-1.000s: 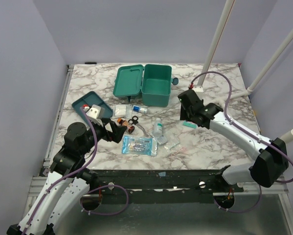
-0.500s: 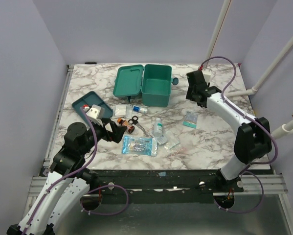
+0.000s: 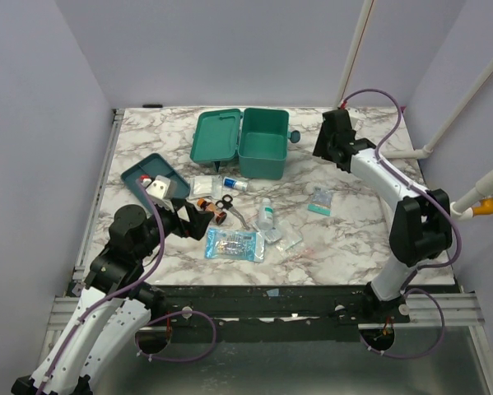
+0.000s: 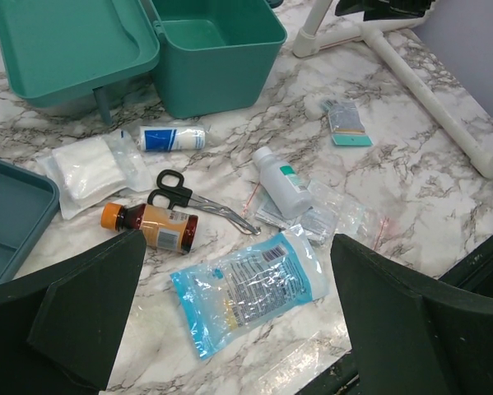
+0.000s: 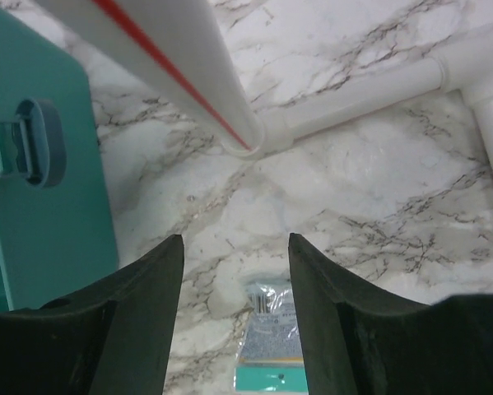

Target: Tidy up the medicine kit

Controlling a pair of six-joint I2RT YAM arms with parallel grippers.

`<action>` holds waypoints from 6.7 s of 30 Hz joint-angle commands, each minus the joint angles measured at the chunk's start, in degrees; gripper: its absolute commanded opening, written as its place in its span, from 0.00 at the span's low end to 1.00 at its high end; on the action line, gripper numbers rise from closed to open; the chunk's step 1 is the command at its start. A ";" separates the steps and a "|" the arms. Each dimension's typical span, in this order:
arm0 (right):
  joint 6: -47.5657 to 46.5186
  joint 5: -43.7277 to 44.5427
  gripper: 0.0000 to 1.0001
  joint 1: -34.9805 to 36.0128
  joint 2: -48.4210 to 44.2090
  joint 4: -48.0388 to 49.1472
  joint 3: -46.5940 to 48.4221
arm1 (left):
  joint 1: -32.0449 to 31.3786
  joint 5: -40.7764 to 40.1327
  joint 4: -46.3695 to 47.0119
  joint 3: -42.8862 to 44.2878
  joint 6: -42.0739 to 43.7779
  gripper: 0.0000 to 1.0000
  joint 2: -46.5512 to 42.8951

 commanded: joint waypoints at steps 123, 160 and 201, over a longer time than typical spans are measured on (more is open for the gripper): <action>3.66 -8.94 0.41 16.19 33.64 -8.94 45.21 | -1.46 0.10 -0.35 1.40 -0.17 0.99 -1.83; 5.40 -17.54 0.80 16.70 -11.33 -6.31 -12.54 | -1.51 -1.62 -1.18 1.88 0.43 0.98 0.17; 16.56 -25.86 0.52 22.82 2.60 5.68 -17.69 | -1.50 -0.09 -0.83 1.53 -0.08 0.98 -1.52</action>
